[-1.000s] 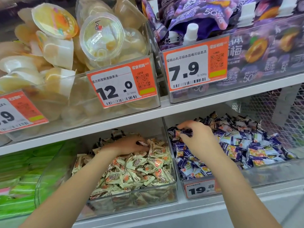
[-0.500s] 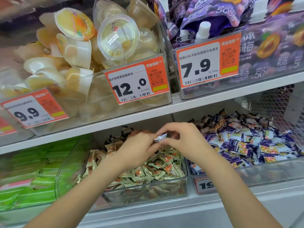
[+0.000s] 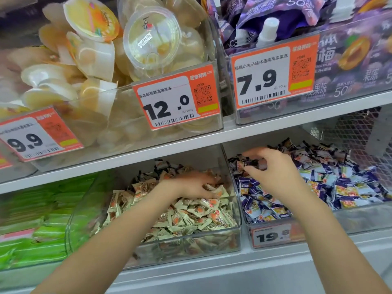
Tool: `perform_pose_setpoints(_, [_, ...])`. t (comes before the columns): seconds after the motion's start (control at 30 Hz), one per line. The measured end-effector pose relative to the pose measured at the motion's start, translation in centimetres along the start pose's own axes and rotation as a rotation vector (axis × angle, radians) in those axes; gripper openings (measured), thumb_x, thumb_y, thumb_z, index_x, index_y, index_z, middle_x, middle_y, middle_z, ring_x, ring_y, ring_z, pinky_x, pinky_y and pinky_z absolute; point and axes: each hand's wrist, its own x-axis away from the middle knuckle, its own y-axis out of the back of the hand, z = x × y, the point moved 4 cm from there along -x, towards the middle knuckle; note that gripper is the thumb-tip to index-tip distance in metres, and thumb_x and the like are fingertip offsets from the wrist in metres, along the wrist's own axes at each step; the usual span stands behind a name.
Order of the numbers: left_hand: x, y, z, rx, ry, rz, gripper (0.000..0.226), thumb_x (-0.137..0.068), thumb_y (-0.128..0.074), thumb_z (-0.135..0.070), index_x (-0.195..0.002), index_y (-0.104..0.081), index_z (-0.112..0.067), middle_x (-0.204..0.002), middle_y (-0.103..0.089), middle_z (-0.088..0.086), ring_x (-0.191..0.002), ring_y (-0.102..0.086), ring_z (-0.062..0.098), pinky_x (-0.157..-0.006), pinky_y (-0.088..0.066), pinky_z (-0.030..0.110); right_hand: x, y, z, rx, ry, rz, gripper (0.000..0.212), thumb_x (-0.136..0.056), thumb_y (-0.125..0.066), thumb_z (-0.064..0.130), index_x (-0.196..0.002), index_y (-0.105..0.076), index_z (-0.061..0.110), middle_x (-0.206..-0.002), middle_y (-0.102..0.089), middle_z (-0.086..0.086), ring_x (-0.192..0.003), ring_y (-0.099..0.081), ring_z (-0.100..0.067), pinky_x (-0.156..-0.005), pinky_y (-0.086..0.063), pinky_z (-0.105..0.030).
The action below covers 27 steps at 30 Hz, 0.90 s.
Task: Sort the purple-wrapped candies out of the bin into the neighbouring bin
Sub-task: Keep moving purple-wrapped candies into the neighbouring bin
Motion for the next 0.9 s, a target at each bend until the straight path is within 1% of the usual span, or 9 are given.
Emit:
perform_pose_setpoints(0.13, [2.4, 0.5, 2.3, -0.022, -0.027, -0.014, 0.048, -0.091, -0.054, -0.045, -0.133, -0.051, -0.022, -0.138, -0.049, -0.003, -0.124, -0.046, 0.016, -0.094, -0.032, 0.022, 0.3, 0.0, -2.2, -0.101, -0.044, 0.107, 0.02, -0.086, -0.068, 0.016, -0.098, -0.067, 0.032, -0.096, -0.065, 0.015, -0.09, -0.058, 0.0, -0.075, -0.043, -0.011])
perform_pose_setpoints(0.27, [3.7, 1.1, 2.4, -0.044, -0.057, 0.021, 0.04, -0.092, -0.054, -0.038, -0.131, -0.053, -0.026, -0.136, -0.051, -0.007, -0.12, -0.049, 0.01, -0.103, -0.039, 0.03, -0.3, 0.0, -2.5, -0.136, -0.071, 0.007, 0.018, -0.087, -0.064, 0.009, -0.089, -0.069, 0.027, -0.087, -0.066, 0.013, -0.081, -0.058, 0.005, -0.062, -0.039, -0.001])
perform_pose_setpoints(0.43, [3.4, 1.4, 1.9, 0.286, 0.053, 0.163, 0.04, -0.099, -0.038, -0.041, -0.128, -0.057, -0.022, -0.141, -0.047, -0.005, -0.126, -0.045, 0.011, -0.106, -0.031, 0.028, -0.2, -0.9, -1.3, -0.142, -0.031, 0.058, 0.019, -0.087, -0.063, 0.01, -0.087, -0.069, 0.028, -0.084, -0.065, 0.016, -0.079, -0.057, 0.005, -0.063, -0.039, 0.002])
perform_pose_setpoints(0.53, [2.5, 1.8, 1.9, 0.379, 0.08, -0.013, 0.047, -0.096, -0.039, -0.052, -0.092, -0.072, -0.02, -0.117, -0.064, -0.008, -0.101, -0.055, 0.004, -0.087, -0.04, 0.022, -0.1, -0.5, -1.3, -0.133, -0.048, 0.002, 0.024, -0.088, -0.061, 0.009, -0.082, -0.066, 0.032, -0.082, -0.064, 0.016, -0.076, -0.055, 0.006, -0.061, -0.039, 0.001])
perform_pose_setpoints(0.6, [1.4, 2.1, 1.7, 0.343, 0.053, -0.164, 0.036, -0.09, -0.054, -0.049, -0.077, -0.07, -0.02, -0.087, -0.068, -0.005, -0.074, -0.058, 0.012, -0.065, -0.045, 0.021, -0.3, -0.1, -0.7, -0.141, -0.058, -0.058, 0.022, -0.088, -0.06, 0.009, -0.084, -0.068, 0.029, -0.08, -0.063, 0.019, -0.072, -0.054, 0.008, -0.058, -0.04, -0.001])
perform_pose_setpoints(0.67, [-0.5, 1.7, 1.2, 0.256, 0.012, -0.177, 0.013, -0.084, -0.069, -0.033, -0.083, -0.066, -0.02, -0.086, -0.064, -0.007, -0.081, -0.06, 0.016, -0.068, -0.045, 0.021, -0.4, 0.0, 0.0, -0.149, -0.055, -0.119, 0.021, -0.088, -0.059, 0.009, -0.087, -0.07, 0.027, -0.08, -0.064, 0.017, -0.072, -0.055, 0.009, -0.058, -0.039, -0.002])
perform_pose_setpoints(0.7, [-1.4, 1.4, 0.8, 0.227, -0.01, -0.144, 0.012, -0.081, -0.072, -0.024, -0.09, -0.065, -0.022, -0.092, -0.063, -0.008, -0.09, -0.059, 0.015, -0.071, -0.042, 0.02, -0.4, 0.0, 0.4, -0.149, -0.042, -0.136, 0.021, -0.088, -0.059, 0.009, -0.087, -0.07, 0.027, -0.08, -0.065, 0.016, -0.071, -0.056, 0.01, -0.059, -0.039, -0.002])
perform_pose_setpoints(0.8, [-3.7, 0.8, 0.5, 0.212, -0.037, -0.079, 0.045, -0.076, -0.075, -0.011, -0.117, -0.06, -0.016, -0.119, -0.06, 0.003, -0.105, -0.052, 0.015, -0.086, -0.041, 0.027, -0.2, 0.0, 1.2, -0.162, 0.0, -0.141, 0.021, -0.088, -0.059, 0.008, -0.087, -0.07, 0.026, -0.08, -0.066, 0.014, -0.076, -0.054, 0.016, -0.062, -0.038, 0.003])
perform_pose_setpoints(0.9, [-4.9, 0.8, 1.4, 0.257, -0.029, -0.053, 0.061, -0.074, -0.078, -0.016, -0.13, -0.053, -0.017, -0.132, -0.052, 0.004, -0.118, -0.05, 0.024, -0.098, -0.043, 0.037, -0.2, 0.4, 0.7, -0.157, -0.025, -0.153, 0.02, -0.087, -0.06, 0.008, -0.088, -0.072, 0.024, -0.078, -0.066, 0.015, -0.075, -0.054, 0.017, -0.061, -0.038, 0.003])
